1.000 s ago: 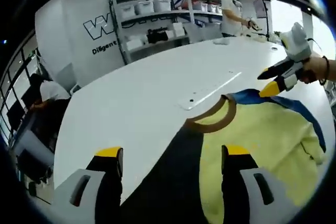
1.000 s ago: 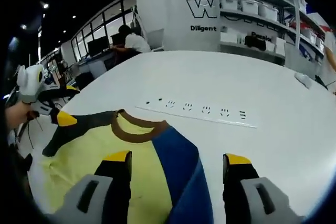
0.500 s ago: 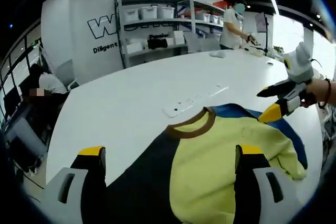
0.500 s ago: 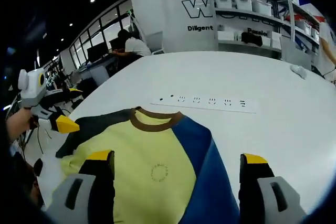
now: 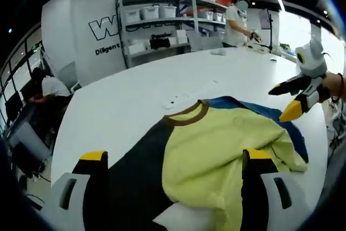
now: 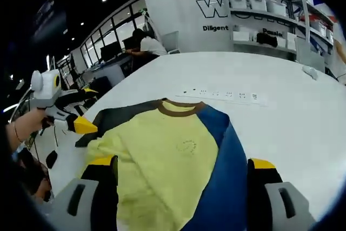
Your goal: Fold the garment on the visible template until the final outline fits inside the template.
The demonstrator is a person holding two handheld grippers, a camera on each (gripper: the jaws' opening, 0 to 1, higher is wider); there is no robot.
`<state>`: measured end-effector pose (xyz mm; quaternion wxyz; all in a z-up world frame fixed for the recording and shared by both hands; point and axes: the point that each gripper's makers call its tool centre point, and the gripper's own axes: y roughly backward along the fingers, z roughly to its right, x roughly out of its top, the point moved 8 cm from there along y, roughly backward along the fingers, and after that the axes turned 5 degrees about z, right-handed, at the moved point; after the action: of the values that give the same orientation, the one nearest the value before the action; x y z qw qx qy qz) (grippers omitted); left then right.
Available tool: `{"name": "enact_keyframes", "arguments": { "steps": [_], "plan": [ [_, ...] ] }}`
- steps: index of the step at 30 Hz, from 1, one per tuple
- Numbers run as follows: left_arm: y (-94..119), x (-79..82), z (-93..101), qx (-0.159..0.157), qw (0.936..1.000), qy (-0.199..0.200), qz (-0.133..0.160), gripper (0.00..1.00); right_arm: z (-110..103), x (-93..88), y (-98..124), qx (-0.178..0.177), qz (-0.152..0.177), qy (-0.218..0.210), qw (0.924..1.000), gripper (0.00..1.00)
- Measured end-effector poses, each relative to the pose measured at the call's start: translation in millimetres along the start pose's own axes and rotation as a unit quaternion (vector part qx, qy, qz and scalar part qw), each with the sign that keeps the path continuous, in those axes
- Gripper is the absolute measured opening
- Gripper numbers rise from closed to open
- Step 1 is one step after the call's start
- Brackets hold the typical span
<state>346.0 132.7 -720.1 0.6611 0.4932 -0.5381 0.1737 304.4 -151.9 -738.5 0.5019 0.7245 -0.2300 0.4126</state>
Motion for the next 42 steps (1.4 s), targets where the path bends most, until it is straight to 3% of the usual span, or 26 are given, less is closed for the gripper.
{"name": "enact_keyframes", "arguments": {
  "steps": [11, 14, 15, 26, 32, 37, 42],
  "plan": [
    [34.6, -24.9, 20.7, -0.005, 0.9999, -0.012, -0.011, 0.99, -21.0, -40.1, 27.1, 0.045, -0.014, 0.005, 0.9989, 0.99],
    [42.2, -30.2, 21.1, 0.007, 0.9995, -0.030, -0.007, 0.97, -27.7, -45.5, 33.2, 0.052, -0.014, 0.018, 0.9984, 0.99],
    [45.4, -33.5, 22.7, 0.008, 0.9995, -0.030, -0.011, 0.97, -28.5, -49.4, 36.3, 0.049, -0.022, 0.042, 0.9977, 0.99],
    [72.7, -70.5, 36.8, 0.024, 0.9990, 0.032, -0.019, 0.90, -49.3, -78.9, 59.4, 0.079, -0.027, 0.038, 0.9958, 0.98],
    [85.2, -85.1, 42.9, 0.032, 0.9973, 0.058, -0.032, 0.86, -60.2, -94.1, 72.2, 0.103, -0.029, 0.054, 0.9928, 0.91],
    [90.3, -99.0, 49.7, 0.034, 0.9955, 0.073, -0.050, 0.77, -65.3, -104.4, 80.0, 0.098, -0.043, 0.090, 0.9902, 0.76],
    [94.8, -106.3, 58.6, 0.031, 0.9943, 0.081, -0.062, 0.70, -72.0, -110.4, 83.9, 0.104, -0.044, 0.090, 0.9895, 0.61]
  ]
}}
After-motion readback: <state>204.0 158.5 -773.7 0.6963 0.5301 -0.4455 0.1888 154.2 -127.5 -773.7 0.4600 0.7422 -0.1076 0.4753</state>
